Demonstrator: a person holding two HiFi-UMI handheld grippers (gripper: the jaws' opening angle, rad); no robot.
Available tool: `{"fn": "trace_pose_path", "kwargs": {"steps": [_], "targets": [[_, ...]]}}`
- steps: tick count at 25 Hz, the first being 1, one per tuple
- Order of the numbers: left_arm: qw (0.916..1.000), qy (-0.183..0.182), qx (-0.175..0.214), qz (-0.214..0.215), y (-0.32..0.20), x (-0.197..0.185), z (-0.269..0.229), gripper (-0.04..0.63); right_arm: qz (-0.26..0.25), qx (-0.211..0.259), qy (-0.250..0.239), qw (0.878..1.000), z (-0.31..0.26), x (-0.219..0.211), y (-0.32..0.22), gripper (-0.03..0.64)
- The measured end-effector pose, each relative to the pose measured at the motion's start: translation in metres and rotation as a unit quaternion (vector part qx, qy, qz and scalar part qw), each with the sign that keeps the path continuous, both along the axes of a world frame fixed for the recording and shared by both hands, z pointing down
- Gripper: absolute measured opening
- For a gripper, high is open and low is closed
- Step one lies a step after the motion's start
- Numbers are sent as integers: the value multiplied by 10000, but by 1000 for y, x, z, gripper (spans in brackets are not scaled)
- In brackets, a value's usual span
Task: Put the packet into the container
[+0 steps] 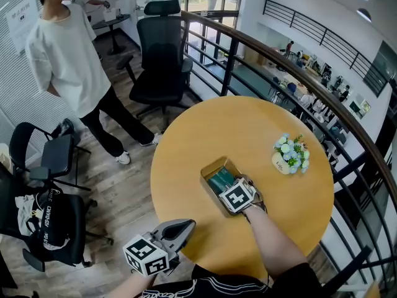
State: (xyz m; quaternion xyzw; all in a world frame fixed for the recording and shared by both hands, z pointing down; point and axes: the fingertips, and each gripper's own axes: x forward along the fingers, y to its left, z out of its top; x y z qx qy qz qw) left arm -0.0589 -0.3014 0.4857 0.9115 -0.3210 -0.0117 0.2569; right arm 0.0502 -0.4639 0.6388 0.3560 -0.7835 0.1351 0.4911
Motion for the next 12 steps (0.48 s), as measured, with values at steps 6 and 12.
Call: {"fn": "trace_pose_path", "kwargs": {"steps": [6,12], "targets": [[10000,7,29,-27,0,0,-2,6,36,151,-149,9998,-8,2,-3,425],[10000,16,62,-18,0,0,-6,6,173,453,-498,9976,-28,7,1,425]]}}
